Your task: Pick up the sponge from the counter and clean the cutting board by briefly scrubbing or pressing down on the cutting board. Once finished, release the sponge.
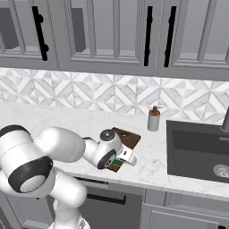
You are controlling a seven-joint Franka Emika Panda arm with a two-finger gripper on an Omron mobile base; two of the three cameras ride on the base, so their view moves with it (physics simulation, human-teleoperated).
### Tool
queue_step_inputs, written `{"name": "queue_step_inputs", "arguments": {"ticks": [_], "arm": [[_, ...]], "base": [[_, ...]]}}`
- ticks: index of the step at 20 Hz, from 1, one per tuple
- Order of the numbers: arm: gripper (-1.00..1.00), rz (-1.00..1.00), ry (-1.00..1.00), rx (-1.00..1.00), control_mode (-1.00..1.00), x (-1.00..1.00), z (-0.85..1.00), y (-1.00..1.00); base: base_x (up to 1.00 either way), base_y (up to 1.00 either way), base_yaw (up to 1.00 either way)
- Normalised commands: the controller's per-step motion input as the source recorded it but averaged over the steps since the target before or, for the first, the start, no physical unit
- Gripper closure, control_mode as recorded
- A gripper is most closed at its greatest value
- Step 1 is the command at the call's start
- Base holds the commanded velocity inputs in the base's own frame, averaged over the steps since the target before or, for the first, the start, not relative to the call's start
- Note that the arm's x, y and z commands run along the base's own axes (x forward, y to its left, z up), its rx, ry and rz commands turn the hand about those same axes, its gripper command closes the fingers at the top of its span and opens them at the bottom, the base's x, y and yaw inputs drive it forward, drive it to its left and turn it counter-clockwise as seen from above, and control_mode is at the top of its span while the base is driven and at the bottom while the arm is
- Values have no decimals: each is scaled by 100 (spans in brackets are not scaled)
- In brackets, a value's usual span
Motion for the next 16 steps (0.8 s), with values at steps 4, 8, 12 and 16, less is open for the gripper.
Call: {"name": "queue_step_inputs", "arguments": {"ticks": [4, 8, 12, 16], "arm": [[100, -3, 11, 0, -100, -100, -91, 30], [100, -4, 1, 0, -100, -100, -70, 62], [100, -6, -3, 0, -100, -100, -54, 97], [100, -9, -8, 0, -100, -25, -83, 93]], "base": [[0, 0, 0], [0, 0, 0], [0, 0, 0], [0, 0, 0]]}}
